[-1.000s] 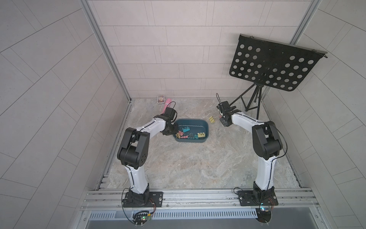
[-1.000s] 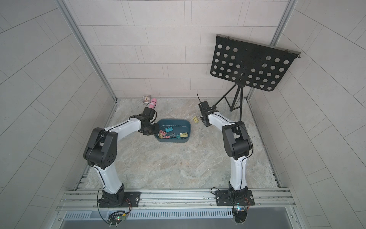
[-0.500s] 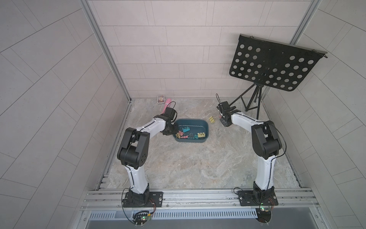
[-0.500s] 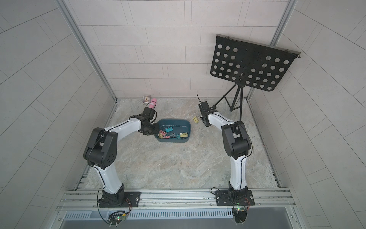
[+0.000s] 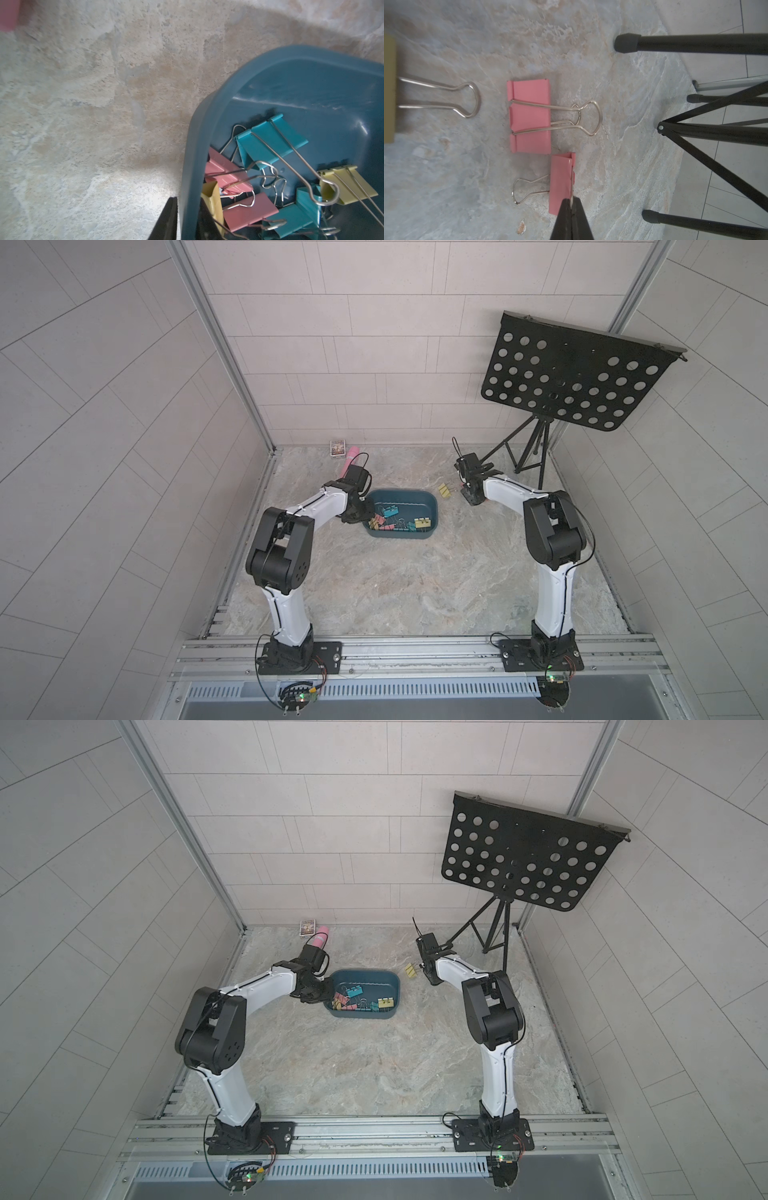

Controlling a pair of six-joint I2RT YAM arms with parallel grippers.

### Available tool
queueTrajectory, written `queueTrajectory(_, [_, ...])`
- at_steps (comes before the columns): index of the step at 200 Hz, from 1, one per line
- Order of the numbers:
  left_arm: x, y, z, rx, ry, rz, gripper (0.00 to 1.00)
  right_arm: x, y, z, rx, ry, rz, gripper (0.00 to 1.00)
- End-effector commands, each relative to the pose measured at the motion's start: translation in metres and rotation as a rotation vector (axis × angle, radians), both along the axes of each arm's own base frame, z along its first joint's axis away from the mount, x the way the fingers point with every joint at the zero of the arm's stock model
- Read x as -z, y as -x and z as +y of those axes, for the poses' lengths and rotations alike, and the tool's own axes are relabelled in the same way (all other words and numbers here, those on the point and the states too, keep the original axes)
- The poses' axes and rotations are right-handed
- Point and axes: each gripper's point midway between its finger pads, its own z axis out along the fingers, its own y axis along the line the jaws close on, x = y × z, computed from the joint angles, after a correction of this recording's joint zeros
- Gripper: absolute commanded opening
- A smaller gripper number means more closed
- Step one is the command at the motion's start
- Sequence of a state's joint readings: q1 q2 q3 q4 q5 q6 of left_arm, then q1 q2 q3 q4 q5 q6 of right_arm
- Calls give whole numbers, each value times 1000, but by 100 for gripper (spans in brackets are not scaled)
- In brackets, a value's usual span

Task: Take out the binder clips from the storage box
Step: Place the binder clip at the center of the board.

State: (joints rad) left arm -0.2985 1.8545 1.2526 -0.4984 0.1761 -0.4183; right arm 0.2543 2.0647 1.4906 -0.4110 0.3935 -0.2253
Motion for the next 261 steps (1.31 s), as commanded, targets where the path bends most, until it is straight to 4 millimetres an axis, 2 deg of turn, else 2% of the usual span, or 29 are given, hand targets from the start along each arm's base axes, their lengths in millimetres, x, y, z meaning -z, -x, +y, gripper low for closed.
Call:
queueTrajectory(1, [-13, -1, 3, -1, 6, -32, 24, 4, 0, -3, 10, 11, 13, 0])
queueTrajectory(102, [-13, -1, 2, 0, 11, -30, 24, 8, 3, 2, 8, -14, 37, 9])
queueTrajectory(180, [-14, 0, 1, 3, 19, -31, 24, 5, 3, 6, 8, -43, 33, 28])
queueTrajectory(208, [-16, 0, 2, 1, 15, -37, 24, -8, 5, 11, 3, -81, 18, 34])
queueTrajectory(230, [-18, 0, 1, 4, 18, -37, 24, -29, 8, 18, -12, -142, -11, 38])
queueTrajectory(261, [-19, 0, 0, 5, 22, -39, 24, -61, 12, 42, -80, -284, -30, 43])
